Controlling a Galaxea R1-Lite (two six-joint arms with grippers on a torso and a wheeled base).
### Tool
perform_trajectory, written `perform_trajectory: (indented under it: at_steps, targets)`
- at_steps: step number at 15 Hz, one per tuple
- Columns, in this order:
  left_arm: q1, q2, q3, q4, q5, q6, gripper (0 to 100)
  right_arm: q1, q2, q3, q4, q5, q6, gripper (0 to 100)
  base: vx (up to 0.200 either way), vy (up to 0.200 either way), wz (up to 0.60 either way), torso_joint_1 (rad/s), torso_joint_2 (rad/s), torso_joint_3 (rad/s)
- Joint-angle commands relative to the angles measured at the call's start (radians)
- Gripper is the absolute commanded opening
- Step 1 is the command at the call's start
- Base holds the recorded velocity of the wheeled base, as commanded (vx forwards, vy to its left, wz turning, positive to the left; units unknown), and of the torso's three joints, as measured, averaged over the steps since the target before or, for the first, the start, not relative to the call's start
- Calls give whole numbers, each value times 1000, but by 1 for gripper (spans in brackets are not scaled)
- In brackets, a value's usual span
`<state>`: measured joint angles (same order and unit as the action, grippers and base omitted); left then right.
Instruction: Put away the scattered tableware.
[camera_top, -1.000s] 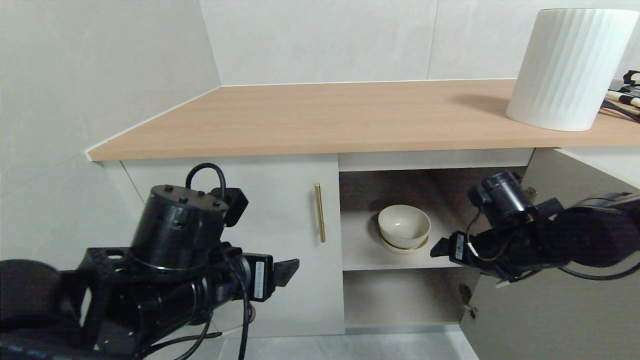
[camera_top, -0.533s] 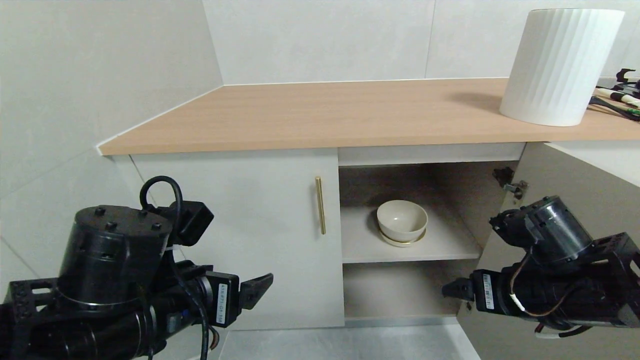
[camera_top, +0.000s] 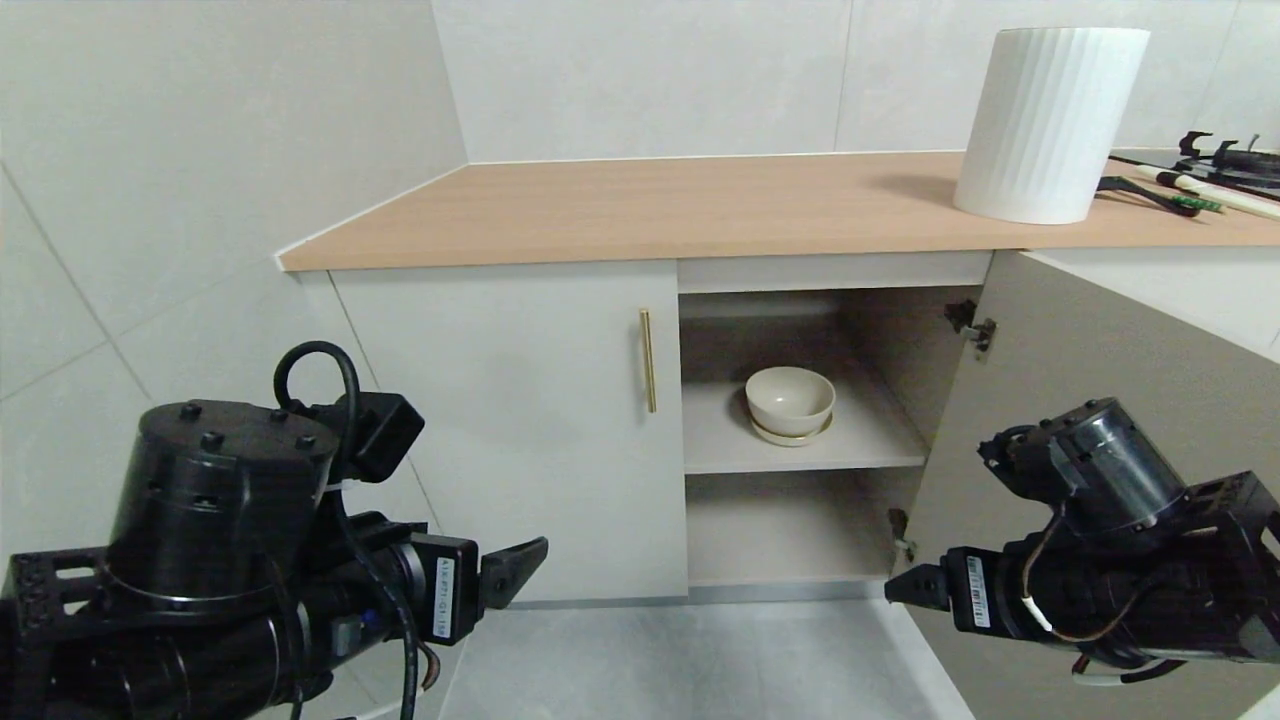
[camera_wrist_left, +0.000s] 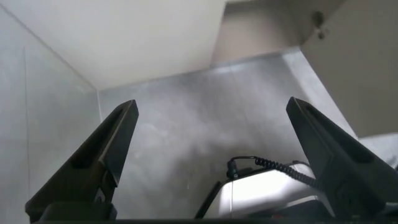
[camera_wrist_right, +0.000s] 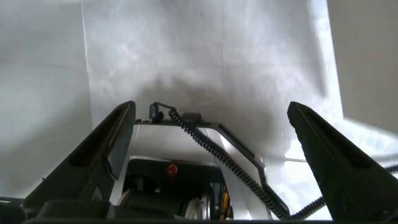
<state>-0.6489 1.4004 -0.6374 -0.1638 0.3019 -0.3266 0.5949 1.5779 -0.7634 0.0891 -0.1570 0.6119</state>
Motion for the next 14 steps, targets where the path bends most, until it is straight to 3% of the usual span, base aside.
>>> perform_trajectory:
  at_steps: [1,7,14]
  targets:
    - [0,5,-2,0,0,0,100,0,7,6,0,1,0,100,-200,0,0,-2,2,12]
    - [0,0,-4,0,0,0,100,2,5,9,1,-3,-1,100,-200,0,0,1,2,4]
    - [0,2,-2,0,0,3,100,-4,-72,10,6,-10,-4,100,0,0,0,0,0,0]
